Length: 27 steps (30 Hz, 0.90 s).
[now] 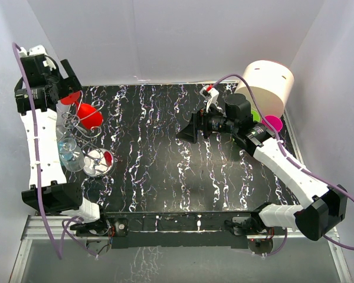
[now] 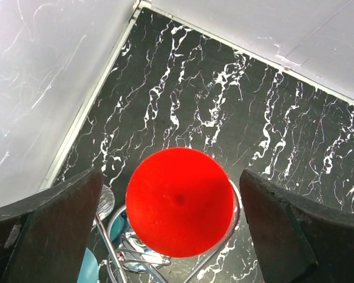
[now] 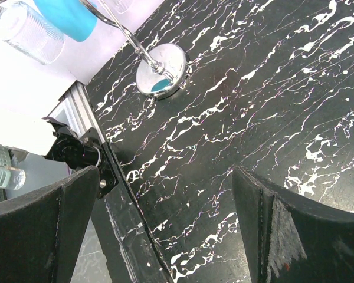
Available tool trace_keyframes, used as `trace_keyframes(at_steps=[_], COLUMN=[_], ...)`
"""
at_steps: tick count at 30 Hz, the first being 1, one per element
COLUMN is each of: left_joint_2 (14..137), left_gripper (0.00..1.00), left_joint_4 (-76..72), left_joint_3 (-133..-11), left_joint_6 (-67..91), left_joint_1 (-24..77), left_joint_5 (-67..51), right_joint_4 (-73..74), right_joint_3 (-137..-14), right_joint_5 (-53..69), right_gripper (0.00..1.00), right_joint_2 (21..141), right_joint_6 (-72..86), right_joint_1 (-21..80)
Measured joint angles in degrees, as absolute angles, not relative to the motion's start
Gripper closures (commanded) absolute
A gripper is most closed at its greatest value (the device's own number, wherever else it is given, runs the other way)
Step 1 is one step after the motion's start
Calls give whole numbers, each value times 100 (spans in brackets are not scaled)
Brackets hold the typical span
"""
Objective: Take the wine glass off the wine glass rack
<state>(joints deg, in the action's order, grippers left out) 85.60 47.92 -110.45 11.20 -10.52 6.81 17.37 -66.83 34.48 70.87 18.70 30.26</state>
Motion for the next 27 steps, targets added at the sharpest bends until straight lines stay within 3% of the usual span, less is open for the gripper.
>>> trace_keyframes(at_steps=[27], left_joint_2=[8517], left_gripper=[3], left_joint_4=[4539], left_joint_3=[-10523], left_joint_6=[1704], left_joint_1=[-1581], left_joint_5=[-482], right_joint_4=[1732], right_joint_3=[-6490], right_joint_5=[3444], right_gripper=[6], right_joint_2=[7087], right_joint_6=[1835], right_joint_1=[3026])
